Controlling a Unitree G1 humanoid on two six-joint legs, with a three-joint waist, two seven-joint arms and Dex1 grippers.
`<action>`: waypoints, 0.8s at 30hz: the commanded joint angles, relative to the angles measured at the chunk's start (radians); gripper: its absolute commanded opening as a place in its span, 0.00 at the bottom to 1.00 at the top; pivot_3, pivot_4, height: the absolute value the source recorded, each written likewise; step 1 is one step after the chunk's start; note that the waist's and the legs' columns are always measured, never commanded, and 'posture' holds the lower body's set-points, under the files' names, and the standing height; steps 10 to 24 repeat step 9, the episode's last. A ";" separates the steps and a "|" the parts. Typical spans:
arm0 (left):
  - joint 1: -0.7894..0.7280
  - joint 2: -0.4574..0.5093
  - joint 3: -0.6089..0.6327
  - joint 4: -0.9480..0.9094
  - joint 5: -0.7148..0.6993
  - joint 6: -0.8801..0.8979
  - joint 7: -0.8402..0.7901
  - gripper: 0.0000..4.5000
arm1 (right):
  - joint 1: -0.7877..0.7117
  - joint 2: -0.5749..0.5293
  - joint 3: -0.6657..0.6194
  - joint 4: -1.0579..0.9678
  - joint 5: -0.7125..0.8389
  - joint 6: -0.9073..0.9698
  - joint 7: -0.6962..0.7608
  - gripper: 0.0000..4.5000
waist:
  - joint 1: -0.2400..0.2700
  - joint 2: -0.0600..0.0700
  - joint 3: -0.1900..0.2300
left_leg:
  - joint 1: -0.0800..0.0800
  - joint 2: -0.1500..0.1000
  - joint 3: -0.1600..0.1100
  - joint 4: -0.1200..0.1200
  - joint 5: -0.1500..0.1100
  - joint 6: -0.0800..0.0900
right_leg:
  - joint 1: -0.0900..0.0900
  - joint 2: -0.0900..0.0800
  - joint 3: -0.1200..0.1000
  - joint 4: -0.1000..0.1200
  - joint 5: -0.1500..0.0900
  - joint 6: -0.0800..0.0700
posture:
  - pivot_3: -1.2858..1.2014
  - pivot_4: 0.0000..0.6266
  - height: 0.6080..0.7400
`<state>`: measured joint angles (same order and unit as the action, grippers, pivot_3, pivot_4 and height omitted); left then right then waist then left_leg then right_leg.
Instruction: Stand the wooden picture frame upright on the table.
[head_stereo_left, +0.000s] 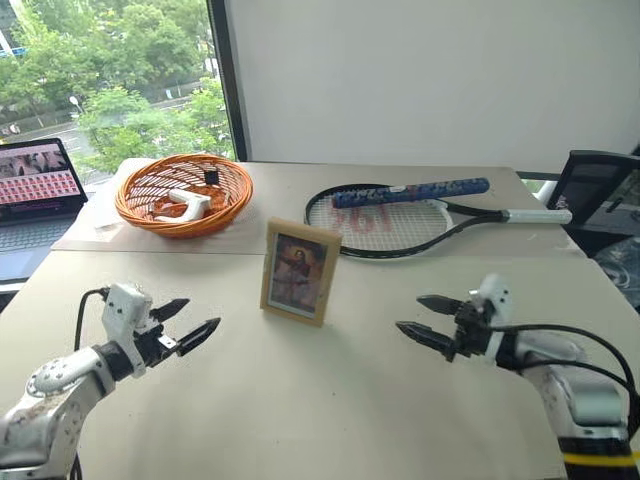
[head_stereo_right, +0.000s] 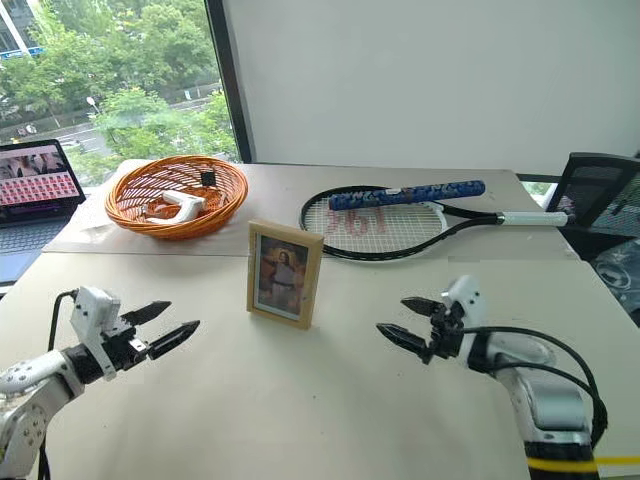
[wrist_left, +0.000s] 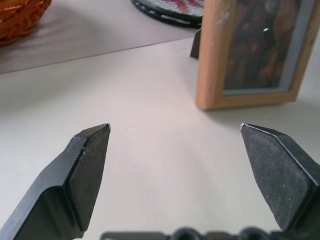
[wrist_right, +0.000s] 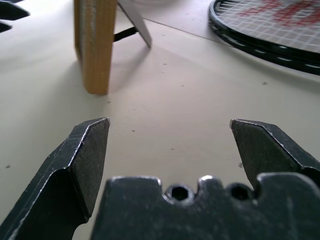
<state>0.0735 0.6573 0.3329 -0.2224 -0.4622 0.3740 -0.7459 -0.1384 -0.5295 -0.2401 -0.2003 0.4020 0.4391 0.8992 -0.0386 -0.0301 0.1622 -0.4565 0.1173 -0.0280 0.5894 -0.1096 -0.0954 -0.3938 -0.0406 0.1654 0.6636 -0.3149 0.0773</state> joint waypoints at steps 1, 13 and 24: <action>0.007 -0.021 -0.039 0.009 0.077 -0.117 0.006 1.00 | 0.057 0.016 -0.023 -0.101 -0.015 -0.070 -0.079 0.99 | 0.000 0.000 0.000 | 0.000 0.000 0.000 0.000 0.000 0.000 | 0.000 0.000 0.000 0.000 0.000 0.000 | 0.52 0.24 0.89; -0.039 -0.059 -0.076 0.050 0.083 -0.143 0.006 1.00 | 0.140 0.014 0.014 -0.148 -0.029 -0.088 -0.133 0.99 | 0.002 0.000 0.000 | 0.000 0.000 0.000 0.001 0.001 -0.001 | 0.001 0.000 0.000 0.000 0.000 0.000 | 0.52 0.24 0.89; -0.039 -0.059 -0.076 0.050 0.083 -0.143 0.006 1.00 | 0.140 0.014 0.014 -0.148 -0.029 -0.088 -0.133 0.99 | 0.002 0.000 0.000 | 0.000 0.000 0.000 0.001 0.001 -0.001 | 0.001 0.000 0.000 0.000 0.000 0.000 | 0.52 0.24 0.89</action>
